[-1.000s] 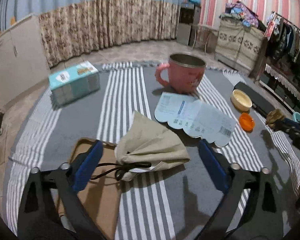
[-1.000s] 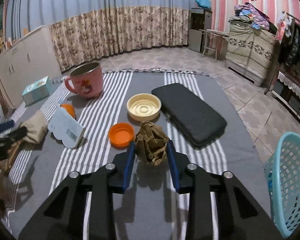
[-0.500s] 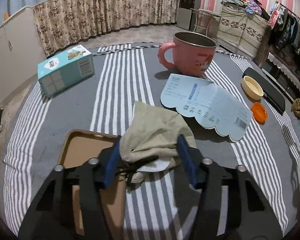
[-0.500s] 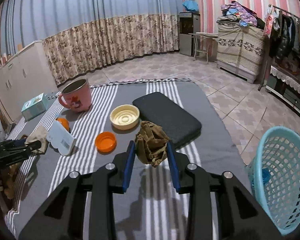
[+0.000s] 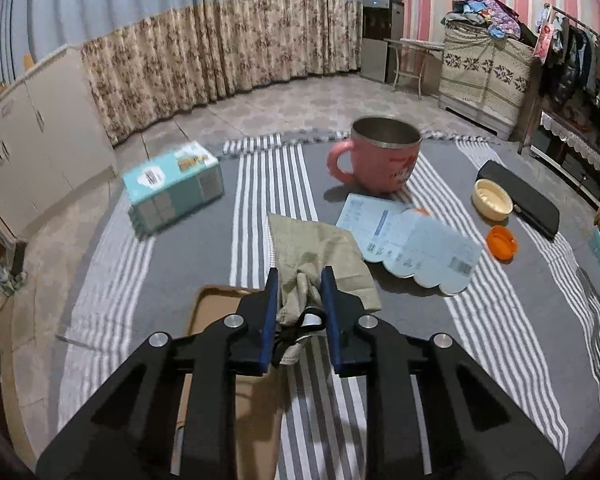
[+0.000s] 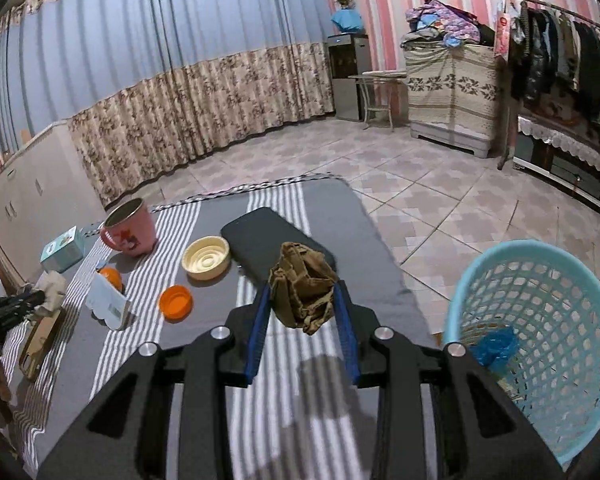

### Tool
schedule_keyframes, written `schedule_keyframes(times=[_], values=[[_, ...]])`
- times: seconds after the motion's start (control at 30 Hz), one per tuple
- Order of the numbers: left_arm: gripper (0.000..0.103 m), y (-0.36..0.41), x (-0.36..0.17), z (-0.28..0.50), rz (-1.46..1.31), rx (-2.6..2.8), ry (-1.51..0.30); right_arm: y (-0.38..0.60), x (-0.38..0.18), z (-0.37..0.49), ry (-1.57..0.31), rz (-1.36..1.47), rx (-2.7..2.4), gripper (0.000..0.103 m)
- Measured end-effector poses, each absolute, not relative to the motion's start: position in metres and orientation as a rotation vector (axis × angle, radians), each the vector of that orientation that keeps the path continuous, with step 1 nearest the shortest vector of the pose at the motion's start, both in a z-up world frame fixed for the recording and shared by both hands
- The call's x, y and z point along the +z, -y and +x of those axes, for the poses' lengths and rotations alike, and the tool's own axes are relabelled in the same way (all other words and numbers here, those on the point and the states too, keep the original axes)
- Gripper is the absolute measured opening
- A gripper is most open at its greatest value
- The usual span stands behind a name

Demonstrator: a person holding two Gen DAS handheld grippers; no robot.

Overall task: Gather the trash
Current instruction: 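Grasp the beige cloth mask with the left tool while the right tool grasps the brown crumpled wrapper, then carry the mask and brown wrapper in both tools over the blue basket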

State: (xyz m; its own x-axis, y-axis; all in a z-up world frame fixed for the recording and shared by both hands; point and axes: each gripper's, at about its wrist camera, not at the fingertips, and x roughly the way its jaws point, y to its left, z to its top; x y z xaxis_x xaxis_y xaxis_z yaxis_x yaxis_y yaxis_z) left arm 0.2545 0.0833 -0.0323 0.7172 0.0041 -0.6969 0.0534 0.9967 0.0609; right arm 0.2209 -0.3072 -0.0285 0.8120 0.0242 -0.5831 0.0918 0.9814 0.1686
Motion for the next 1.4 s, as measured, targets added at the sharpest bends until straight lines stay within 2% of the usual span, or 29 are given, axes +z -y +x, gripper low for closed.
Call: schedule_keyframes(times=[0.23, 0.53, 1.1, 1.4], values=[[0.02, -0.064, 0.004, 0.232, 0.108, -0.056, -0.713, 0.337, -0.027, 0.21, -0.605, 0.255, -0.07, 0.033], [0.02, -0.019, 0.025, 0.219, 0.138, -0.125, -0.667, 0.352, -0.028, 0.202, -0.604, 0.244, -0.11, 0.033], [0.02, 0.152, 0.028, 0.213, 0.154, -0.406, -0.567, 0.428, -0.005, 0.15, -0.507, 0.142, -0.346, 0.033], [0.02, 0.248, 0.017, 0.203, 0.184, -0.568, -0.532, 0.485, -0.015, 0.132, -0.493, 0.211, -0.406, 0.033]])
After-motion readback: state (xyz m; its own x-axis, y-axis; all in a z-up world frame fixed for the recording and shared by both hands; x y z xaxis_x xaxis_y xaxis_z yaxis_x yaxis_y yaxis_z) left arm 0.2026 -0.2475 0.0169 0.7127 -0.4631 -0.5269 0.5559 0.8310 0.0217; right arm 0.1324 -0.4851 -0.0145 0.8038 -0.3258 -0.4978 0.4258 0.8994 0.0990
